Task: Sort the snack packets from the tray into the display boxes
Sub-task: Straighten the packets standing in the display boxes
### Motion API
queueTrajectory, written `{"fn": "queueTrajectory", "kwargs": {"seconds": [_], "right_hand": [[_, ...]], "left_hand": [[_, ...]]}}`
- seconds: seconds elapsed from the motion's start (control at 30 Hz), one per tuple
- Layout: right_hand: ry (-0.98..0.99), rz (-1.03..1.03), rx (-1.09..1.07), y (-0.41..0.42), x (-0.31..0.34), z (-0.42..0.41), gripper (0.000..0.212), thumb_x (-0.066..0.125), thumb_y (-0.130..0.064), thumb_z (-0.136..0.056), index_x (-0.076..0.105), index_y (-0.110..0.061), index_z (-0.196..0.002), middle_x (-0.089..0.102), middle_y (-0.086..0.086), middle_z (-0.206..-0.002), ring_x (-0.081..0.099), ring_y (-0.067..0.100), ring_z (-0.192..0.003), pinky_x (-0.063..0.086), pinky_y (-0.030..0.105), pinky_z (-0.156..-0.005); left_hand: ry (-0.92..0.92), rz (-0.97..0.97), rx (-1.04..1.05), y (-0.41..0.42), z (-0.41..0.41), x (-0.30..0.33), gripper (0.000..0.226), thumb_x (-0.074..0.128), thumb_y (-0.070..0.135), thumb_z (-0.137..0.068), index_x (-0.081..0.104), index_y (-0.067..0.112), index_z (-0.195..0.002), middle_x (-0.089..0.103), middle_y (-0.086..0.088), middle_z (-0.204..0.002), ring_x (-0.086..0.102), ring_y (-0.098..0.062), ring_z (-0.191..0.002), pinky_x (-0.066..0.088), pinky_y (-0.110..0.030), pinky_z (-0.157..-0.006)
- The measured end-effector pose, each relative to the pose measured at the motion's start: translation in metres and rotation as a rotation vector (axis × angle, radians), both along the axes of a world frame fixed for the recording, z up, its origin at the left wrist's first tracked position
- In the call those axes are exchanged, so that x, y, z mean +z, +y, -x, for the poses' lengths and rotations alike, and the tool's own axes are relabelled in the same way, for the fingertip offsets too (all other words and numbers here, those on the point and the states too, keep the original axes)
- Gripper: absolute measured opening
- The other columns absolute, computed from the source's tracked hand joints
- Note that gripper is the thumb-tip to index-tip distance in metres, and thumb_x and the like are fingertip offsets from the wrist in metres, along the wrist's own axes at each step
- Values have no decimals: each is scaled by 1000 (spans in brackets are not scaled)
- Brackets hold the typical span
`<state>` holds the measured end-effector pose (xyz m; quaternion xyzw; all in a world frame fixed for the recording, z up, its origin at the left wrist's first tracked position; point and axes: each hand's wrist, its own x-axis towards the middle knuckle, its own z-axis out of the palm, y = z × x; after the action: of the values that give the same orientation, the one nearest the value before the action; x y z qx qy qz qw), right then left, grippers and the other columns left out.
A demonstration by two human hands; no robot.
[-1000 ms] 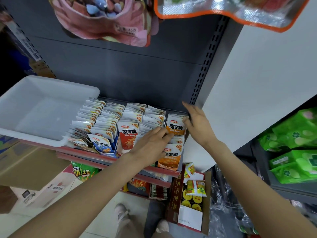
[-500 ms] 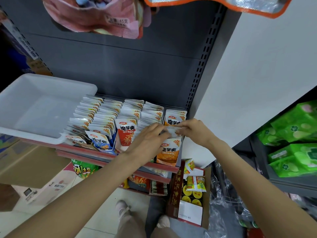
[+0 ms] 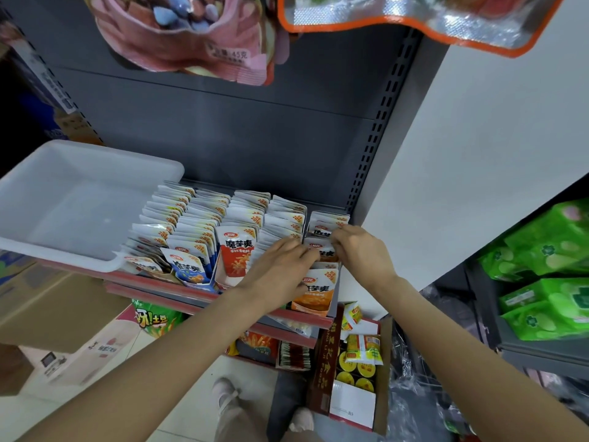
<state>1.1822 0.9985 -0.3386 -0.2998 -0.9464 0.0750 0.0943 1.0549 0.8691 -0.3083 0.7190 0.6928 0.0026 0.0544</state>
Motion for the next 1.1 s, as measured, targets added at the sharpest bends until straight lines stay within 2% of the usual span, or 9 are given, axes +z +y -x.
{"fn": "queueTrajectory", "kwargs": {"seconds": [0.13,0.27,0.47,0.6,0.7,0.8,0.87,0.97,1.1], "right_hand": [[34,-30,-20,2,1,2,20,51,-10,-92,61,-12,-110,62,6,-105,58,26,-99,51,35,-64],[160,-27,-118,1,1,-2,21,61,-7,-86,56,-6,-106,54,12,-104,58,29,-83,42,29,-52],[376,217,-72,-6,4,-18,15,57,-10,-91,56,-10,-106,55,4,-97,56,18,-79,51,32,-66],[290,424,14,-13,8,-24,18,54,-20,-94,63,-12,-108,65,1,-92,59,14,-81,46,20,-69],[157,546,65,-10,7,-22,27,47,-25,-97,67,-6,-94,66,13,-81,59,27,-76,44,31,-66],[127,595,56,-5,11,-21,22,51,-22,-96,70,-12,-103,69,13,-89,62,26,-79,51,38,-73],[26,567,73,-1,13,-19,21,55,-14,-93,70,-15,-108,70,9,-95,61,22,-81,50,32,-74],[-29,432,73,-3,9,-13,17,58,-8,-90,72,-9,-98,70,10,-87,58,24,-75,39,24,-64],[28,298,10,-7,2,-11,18,56,-11,-90,69,-6,-79,66,13,-71,47,26,-61,38,31,-58]], "left_hand": [[64,44,3,6,-2,1,64,61,39,-86,32,12,-136,49,-4,-133,35,-20,-125,19,-28,-107],[118,38,40,16,-7,0,63,62,34,-86,34,9,-136,52,-6,-132,40,-22,-124,21,-32,-108],[92,18,31,17,-6,-3,55,60,29,-87,39,13,-134,51,-3,-132,40,-19,-124,18,-30,-109],[-4,11,9,9,-3,-5,57,56,33,-90,34,20,-140,47,3,-136,36,-15,-128,8,-28,-112],[-57,-54,49,3,-2,-6,52,52,36,-92,35,25,-140,47,7,-136,36,-11,-128,7,-27,-112],[-89,-88,85,-1,-5,-7,48,55,39,-90,39,25,-134,47,7,-134,37,-12,-128,12,-28,-111],[-83,-134,73,-3,-7,-7,40,56,33,-90,45,23,-127,47,4,-130,39,-14,-126,16,-30,-110],[-37,-158,87,-4,-10,-4,37,56,29,-91,49,19,-126,40,1,-130,35,-17,-126,21,-32,-107],[74,-80,74,4,-12,-3,37,51,24,-94,45,16,-130,52,0,-129,37,-18,-121,25,-32,-95]]}}
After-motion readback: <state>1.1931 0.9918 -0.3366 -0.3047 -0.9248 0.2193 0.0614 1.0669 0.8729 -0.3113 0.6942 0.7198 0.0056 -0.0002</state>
